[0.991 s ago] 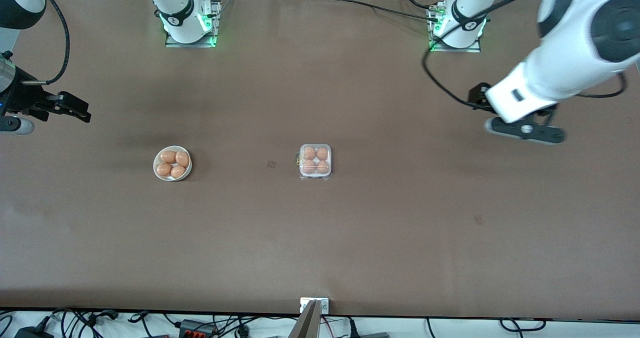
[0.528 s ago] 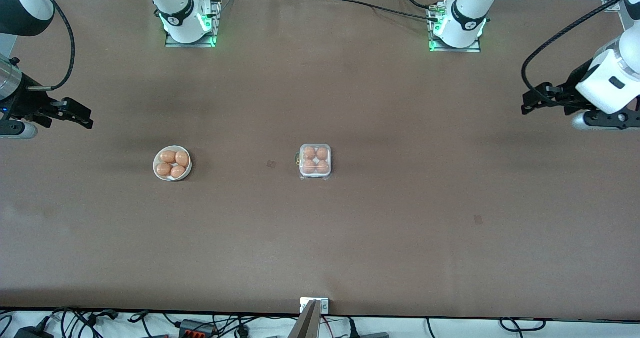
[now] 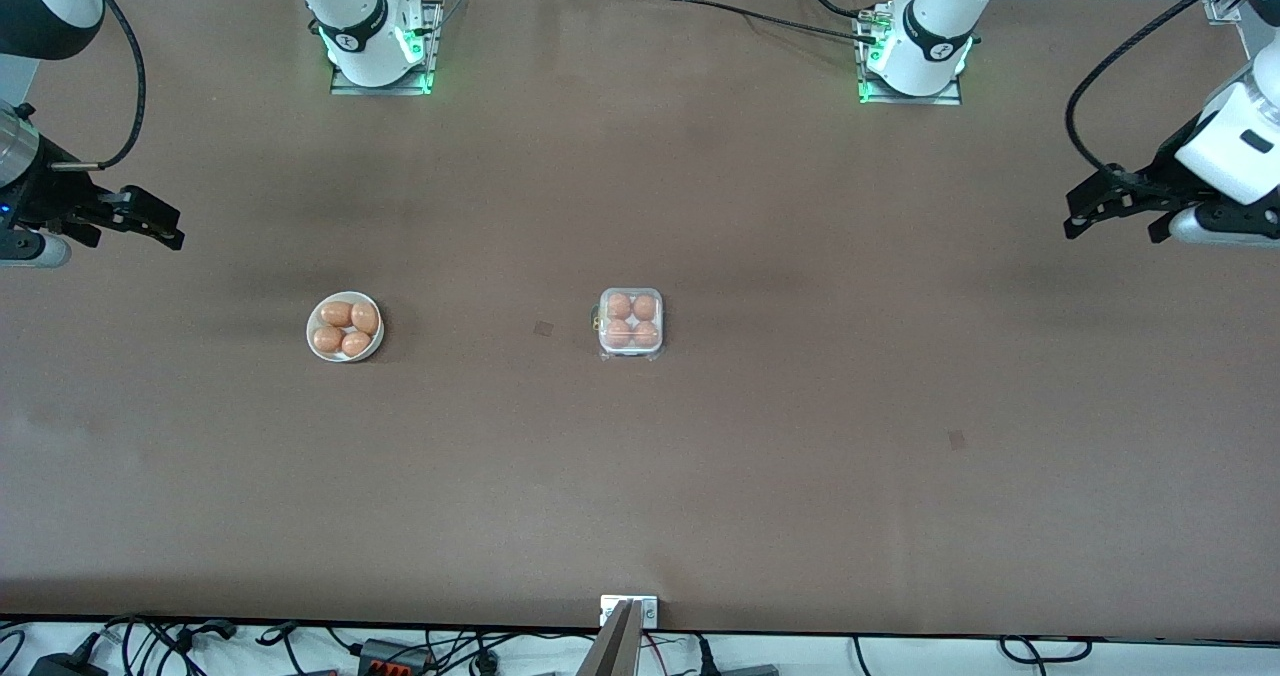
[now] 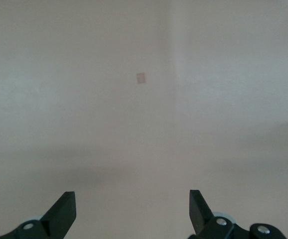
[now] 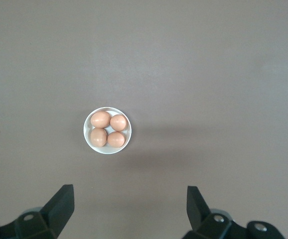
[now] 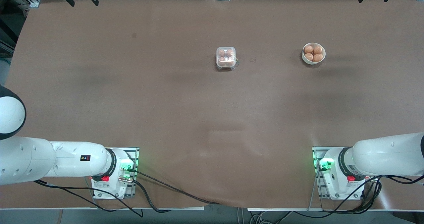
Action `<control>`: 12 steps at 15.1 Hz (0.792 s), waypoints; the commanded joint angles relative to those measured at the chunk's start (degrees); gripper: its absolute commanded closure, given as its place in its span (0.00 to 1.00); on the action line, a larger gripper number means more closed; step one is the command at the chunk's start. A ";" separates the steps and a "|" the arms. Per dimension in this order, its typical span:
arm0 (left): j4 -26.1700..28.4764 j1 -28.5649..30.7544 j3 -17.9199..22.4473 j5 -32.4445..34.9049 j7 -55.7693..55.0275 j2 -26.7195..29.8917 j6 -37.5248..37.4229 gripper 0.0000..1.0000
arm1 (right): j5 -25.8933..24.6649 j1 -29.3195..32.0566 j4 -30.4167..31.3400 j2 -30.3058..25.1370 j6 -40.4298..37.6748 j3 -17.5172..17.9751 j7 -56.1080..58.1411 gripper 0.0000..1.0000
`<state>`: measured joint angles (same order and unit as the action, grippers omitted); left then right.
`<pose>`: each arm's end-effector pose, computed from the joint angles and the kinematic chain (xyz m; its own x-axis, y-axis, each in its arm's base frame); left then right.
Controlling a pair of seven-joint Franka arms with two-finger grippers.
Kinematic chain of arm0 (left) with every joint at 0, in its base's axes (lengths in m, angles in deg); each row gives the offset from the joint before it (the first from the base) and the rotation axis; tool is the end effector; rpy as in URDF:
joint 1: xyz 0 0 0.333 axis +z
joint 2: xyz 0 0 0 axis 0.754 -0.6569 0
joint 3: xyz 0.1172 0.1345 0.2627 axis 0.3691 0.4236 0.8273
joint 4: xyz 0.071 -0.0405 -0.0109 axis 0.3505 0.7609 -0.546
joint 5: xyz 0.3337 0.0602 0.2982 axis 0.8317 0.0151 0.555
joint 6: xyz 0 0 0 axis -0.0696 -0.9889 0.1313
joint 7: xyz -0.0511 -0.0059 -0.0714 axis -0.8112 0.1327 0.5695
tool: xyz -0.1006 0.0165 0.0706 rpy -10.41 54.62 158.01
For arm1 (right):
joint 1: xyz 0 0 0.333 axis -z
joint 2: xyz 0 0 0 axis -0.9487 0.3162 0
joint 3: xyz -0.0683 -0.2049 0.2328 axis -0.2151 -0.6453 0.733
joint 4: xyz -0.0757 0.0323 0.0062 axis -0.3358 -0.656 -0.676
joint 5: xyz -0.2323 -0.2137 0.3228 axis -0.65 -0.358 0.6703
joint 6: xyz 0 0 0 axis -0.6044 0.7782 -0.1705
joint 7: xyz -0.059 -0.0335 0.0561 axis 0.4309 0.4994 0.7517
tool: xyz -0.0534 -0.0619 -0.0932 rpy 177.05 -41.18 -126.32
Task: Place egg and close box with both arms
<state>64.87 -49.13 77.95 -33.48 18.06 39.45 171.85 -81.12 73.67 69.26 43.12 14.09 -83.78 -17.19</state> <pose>0.6001 0.0122 0.5507 0.9978 0.0029 0.0655 0.0011 -0.9996 0.0272 0.6262 -0.0287 0.5332 0.9996 -0.0117 0.0262 -0.0127 -0.9992 0.0385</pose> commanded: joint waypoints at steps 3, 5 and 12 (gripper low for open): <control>-4.34 -0.15 0.53 -0.84 -0.15 -0.25 -7.61 0.00 | 0.27 0.00 -0.64 -1.06 -1.49 0.60 0.52 0.00; -6.38 -0.59 0.10 -0.75 0.55 -0.17 -12.19 0.00 | 0.97 0.18 -0.64 -0.97 -1.49 0.25 0.60 0.00; -6.99 -0.59 -1.14 -0.75 0.38 -0.08 -12.65 0.00 | 1.06 0.44 -0.99 -0.97 -1.40 0.07 0.60 0.00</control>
<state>59.71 -49.77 77.06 -33.48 18.08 39.95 160.33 -80.98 73.69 69.01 42.44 13.45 -83.74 -17.20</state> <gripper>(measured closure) 0.000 0.000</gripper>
